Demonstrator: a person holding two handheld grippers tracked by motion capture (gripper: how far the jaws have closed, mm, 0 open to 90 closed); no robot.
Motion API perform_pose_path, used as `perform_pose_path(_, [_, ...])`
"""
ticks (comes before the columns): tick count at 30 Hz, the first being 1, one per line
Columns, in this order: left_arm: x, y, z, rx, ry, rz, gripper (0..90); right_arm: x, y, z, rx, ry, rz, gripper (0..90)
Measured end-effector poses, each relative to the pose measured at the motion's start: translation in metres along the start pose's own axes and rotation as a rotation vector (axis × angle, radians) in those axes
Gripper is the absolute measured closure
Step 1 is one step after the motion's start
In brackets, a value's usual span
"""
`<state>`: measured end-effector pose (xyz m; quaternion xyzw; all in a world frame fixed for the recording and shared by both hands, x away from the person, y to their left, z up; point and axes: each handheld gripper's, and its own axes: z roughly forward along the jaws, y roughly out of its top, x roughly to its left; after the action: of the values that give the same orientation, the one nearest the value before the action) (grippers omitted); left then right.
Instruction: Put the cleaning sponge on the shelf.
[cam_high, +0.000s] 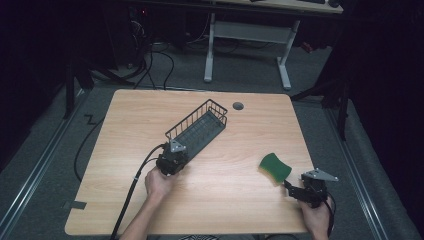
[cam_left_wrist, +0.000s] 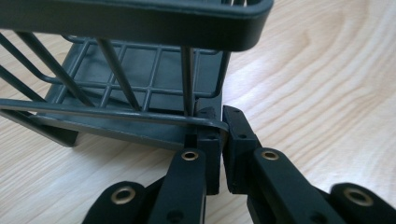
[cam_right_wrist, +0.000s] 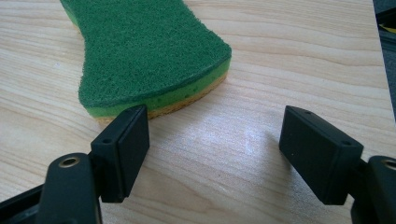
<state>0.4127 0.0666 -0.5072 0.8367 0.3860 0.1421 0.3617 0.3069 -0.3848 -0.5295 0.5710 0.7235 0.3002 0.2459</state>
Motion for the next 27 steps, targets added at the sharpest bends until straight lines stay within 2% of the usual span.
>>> perform_pose_path(13, [-0.030,0.012,0.014,-0.004,-0.070,0.069,86.7,0.000,0.000,0.000,0.000,0.000,0.002,24.5])
perform_pose_path(20, [-0.041,0.016,0.020,-0.013,-0.081,0.080,86.6,0.000,0.000,0.000,0.001,-0.001,0.002,24.5])
perform_pose_path(27, [-0.043,0.018,0.021,-0.010,-0.069,0.072,86.3,0.000,0.000,0.000,0.001,0.000,0.002,24.5])
